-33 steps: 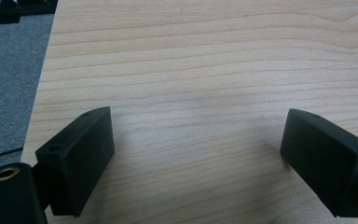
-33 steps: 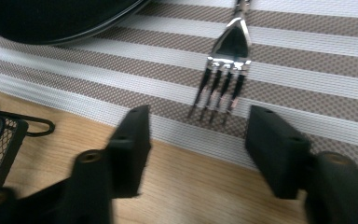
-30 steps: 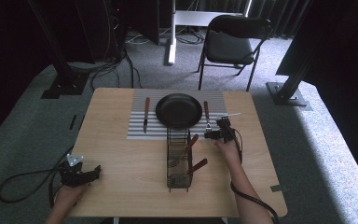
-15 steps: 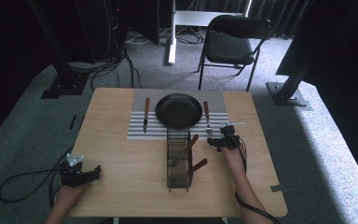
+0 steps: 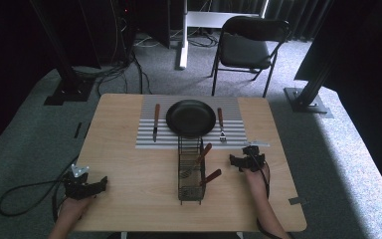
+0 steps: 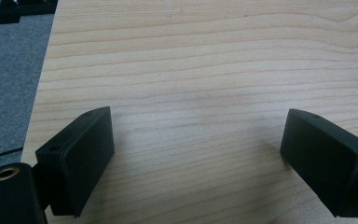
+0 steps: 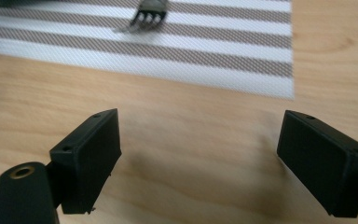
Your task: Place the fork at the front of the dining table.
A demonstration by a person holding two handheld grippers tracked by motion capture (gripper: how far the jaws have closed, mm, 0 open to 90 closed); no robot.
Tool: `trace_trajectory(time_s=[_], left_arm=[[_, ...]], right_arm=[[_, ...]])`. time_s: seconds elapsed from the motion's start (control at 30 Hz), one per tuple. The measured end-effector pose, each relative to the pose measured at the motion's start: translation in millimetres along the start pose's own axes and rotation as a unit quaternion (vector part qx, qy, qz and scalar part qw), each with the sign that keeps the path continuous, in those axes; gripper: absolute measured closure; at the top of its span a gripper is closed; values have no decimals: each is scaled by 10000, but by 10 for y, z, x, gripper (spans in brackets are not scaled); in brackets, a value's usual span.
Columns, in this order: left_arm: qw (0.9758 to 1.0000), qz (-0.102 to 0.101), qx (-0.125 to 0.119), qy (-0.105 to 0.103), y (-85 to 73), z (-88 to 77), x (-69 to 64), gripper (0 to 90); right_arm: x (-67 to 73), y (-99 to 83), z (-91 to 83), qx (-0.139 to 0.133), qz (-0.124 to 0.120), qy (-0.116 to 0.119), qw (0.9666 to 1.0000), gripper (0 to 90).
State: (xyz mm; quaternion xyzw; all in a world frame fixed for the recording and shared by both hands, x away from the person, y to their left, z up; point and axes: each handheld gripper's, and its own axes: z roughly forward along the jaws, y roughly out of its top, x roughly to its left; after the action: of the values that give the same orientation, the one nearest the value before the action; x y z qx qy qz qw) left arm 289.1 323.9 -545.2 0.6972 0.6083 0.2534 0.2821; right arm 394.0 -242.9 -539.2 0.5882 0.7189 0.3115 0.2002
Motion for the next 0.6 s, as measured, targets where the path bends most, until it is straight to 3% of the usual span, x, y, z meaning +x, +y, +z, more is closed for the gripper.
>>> trace_trajectory(time_s=[0.37, 0.6], left_arm=[[10000, -2, 0, 1, 0, 0, 0, 95], [10000, -1, 0, 0, 0, 0, 0, 96]], right_arm=[[-98, -251, -203, -189, 9, -270, 9995, 127], [-151, -381, -333, -261, 73, -282, 9992, 127]])
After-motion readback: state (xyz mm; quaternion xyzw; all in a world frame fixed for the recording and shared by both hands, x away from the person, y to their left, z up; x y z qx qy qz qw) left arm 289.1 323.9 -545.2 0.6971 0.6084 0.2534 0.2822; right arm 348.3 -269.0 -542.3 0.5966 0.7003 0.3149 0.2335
